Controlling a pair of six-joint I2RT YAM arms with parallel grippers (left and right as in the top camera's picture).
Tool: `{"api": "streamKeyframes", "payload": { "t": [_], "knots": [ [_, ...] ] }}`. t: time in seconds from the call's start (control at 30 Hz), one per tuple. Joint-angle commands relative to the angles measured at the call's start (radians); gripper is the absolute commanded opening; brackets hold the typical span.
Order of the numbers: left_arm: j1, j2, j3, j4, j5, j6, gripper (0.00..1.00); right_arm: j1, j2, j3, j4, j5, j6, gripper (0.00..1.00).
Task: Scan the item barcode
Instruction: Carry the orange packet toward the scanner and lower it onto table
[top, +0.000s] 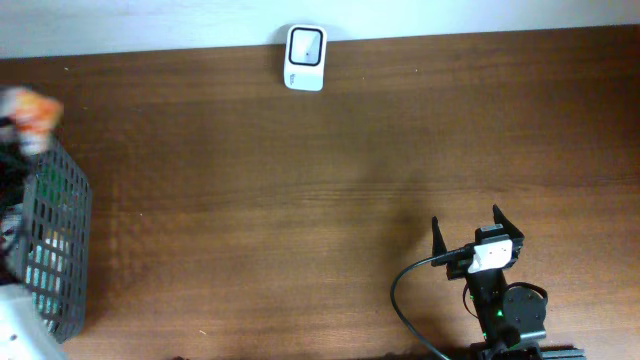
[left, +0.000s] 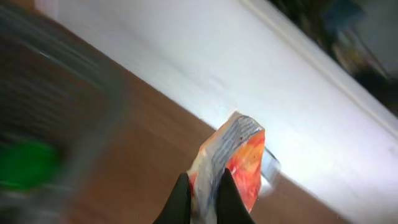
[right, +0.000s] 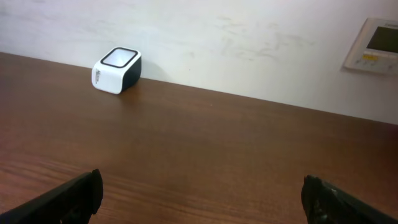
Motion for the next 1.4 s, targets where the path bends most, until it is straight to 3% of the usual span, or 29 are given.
{"api": "streamKeyframes", "payload": {
  "t": [0.0,0.27,0.43,0.5,0.77,1.07,1.37],
  "knots": [
    [-0.241,0.042,0.002,-0.035,0.029,-0.015,0.0,-0.005,-0.008,-0.006,-0.001,-0.013,0.007,0.98],
    [-0.744,0.314,0.001,-0.075,-0.135,-0.016,0.0,-0.005,-0.008,-0.006,-0.002,-0.013,0.007,0.98],
    [-0.924,0.549,0.001,0.014,-0.151,-0.022,0.0,-0.005,-0.008,-0.006,-0.001,-0.013,0.007,0.98],
    [-0.978,0.634,0.001,0.072,-0.151,-0.085,0.0,-0.005,-0.008,-0.006,-0.002,-0.013,0.007,0.98],
    [-1.097,0.844,0.001,0.304,-0.151,-0.269,0.0,-0.005,-0.008,-0.006,-0.002,-0.013,0.007,0.98],
    [-1.195,0.903,0.001,0.339,-0.183,-0.272,0.0,-0.005,-0.008,-0.006,-0.001,-0.013,0.007,0.98],
    [-1.233,0.903,0.001,0.331,-0.034,-0.272,0.0,-0.005,-0.008,-0.006,-0.001,-0.013,0.007,0.98]
  ]
}}
